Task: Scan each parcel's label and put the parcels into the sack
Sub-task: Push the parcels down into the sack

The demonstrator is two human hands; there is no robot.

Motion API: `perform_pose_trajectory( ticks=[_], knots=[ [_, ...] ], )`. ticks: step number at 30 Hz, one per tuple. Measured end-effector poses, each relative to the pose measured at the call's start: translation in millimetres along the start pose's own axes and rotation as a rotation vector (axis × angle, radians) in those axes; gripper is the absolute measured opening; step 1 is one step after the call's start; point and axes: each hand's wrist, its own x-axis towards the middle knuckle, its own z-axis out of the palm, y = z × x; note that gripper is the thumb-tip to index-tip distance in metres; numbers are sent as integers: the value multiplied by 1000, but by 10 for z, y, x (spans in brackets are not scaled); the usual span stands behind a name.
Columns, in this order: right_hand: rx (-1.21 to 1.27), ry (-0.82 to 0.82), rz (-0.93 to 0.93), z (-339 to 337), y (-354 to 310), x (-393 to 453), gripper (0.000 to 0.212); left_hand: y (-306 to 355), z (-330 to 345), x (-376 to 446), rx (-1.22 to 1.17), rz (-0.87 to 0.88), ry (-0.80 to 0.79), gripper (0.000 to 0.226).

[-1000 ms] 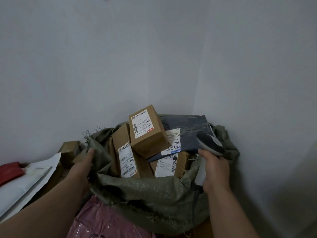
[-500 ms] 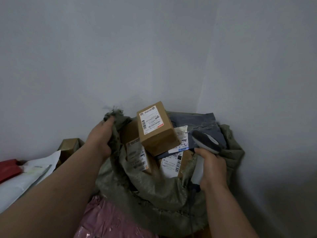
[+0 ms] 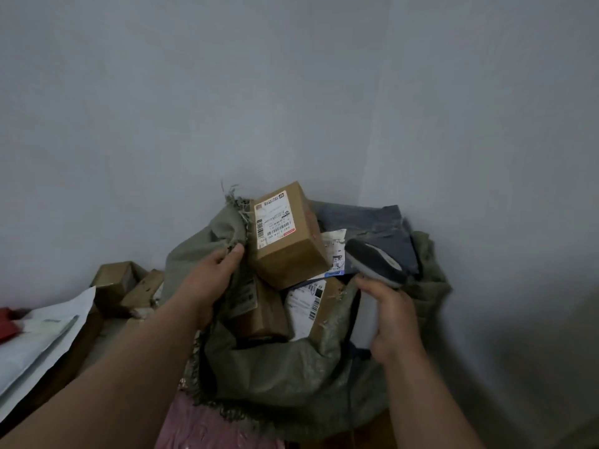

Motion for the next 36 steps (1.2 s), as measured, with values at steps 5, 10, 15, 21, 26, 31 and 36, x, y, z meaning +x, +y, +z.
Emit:
perform_pose_trajectory(
  ticks=[5, 10, 15, 21, 26, 31, 36],
  knots=[
    [124, 112, -97, -199, -257, 90, 33, 127, -71, 28, -70, 49, 227, 19],
    [86, 217, -164, -529, -450, 263, 32, 160, 91, 23, 89, 217, 404, 17],
    [92, 217, -93, -766, -421, 515, 35, 228, 303, 10, 197, 314, 407, 29],
    [166, 126, 113, -878, -320, 665, 15, 355, 467, -10, -258, 175, 404, 17],
    [248, 157, 66, -911, -382, 633, 11, 409, 424, 54, -393, 18, 392, 21],
    [273, 44, -95, -681, -639, 443, 10, 465, 367, 48, -387, -158, 269, 64],
    [244, -110, -236, -542, -764, 316, 13, 409, 246, 94, -170, -169, 326, 19]
  ],
)
